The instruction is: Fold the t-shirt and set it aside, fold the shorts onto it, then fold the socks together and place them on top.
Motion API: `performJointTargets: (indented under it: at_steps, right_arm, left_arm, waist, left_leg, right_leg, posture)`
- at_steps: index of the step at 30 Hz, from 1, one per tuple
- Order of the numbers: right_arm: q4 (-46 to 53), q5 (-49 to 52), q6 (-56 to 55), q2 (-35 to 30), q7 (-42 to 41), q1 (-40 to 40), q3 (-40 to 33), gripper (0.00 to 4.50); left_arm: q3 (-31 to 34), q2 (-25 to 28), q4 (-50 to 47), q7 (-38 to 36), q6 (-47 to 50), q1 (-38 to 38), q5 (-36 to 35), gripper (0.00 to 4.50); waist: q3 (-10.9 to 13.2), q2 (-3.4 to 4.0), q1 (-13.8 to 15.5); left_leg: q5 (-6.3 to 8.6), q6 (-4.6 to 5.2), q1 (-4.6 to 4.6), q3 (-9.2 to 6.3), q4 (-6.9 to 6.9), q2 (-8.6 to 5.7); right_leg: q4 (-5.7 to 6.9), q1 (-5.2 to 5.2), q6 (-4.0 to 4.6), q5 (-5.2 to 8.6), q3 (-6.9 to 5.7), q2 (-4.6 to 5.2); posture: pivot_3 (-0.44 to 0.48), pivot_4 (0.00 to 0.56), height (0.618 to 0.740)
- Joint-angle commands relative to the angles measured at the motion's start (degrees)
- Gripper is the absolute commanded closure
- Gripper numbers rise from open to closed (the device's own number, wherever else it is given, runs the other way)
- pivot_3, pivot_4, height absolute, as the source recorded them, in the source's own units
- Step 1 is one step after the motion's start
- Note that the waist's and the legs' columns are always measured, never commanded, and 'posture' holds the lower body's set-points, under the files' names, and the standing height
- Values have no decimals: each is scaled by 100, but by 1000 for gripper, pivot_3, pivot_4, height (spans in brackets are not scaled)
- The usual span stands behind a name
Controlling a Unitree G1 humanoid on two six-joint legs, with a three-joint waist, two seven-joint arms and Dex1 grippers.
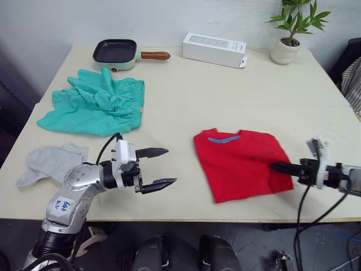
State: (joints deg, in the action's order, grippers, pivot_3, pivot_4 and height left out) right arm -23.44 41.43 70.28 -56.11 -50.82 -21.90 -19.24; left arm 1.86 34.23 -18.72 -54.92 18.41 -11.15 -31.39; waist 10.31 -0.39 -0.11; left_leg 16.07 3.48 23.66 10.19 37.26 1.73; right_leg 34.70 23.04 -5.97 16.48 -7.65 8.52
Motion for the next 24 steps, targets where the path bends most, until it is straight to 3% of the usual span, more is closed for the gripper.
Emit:
performJointTargets:
  at_steps: [1, 4, 9, 16, 20, 24]
  right_arm:
    - [-764, -500, -825, -403, -360, -206, 53, 4500]
    - [-1790, -1296, -1926, -621, -759, -569, 633, 4500]
    - [-3493, -2240, -3043, -661, -686, -1711, 1082, 4500]
    - [-4522, -2735, -3463, -611, -352, -2405, 1022, 4500]
    - [-4681, -2862, -2545, -578, -375, -2725, 1101, 4500]
    - [-4452, -3024, -2681, -841, -632, -2490, 1134, 3343]
  left_arm:
    - [140, 49, -80, -28, -4, -100, -104, 41]
    - [146, 125, -28, -106, 49, -142, -96, 41]
    - [196, 300, 38, -254, 92, -149, -95, 41]
    - [327, 471, 170, -344, 8, -118, -19, 41]
    - [331, 506, 193, -378, -39, -116, 13, 41]
    - [485, 658, 138, -462, 7, 119, -44, 0]
  waist:
    - [0, 0, -4]
    - [0, 0, -44]
    - [4, 10, -142]
    - [4, 11, -149]
    - [5, 11, -160]
    - [3, 13, -157]
  left_leg:
    - [-1, -2, -1, 0, 1, 1]
    - [-5, -15, -3, 4, 0, 4]
    - [-15, -39, -4, 15, -7, 3]
    - [-29, -28, 2, 12, -8, 8]
    - [-28, -30, 3, 14, -3, 5]
    - [-19, -48, 2, 9, -5, 10]
  right_leg:
    - [0, 0, 0, 0, 1, 0]
    - [1, 1, 0, 0, 4, -1]
    - [10, 15, 2, 1, 3, -3]
    - [30, 31, 9, 5, 10, -2]
    - [30, 31, 8, 4, 12, 1]
    - [31, 31, 10, 5, 15, 1]
  posture:
    - [0, 150, 740]
    - [0, 150, 740]
    - [0, 150, 740]
    - [0, 150, 740]
    - [0, 150, 740]
    - [0, 150, 740]
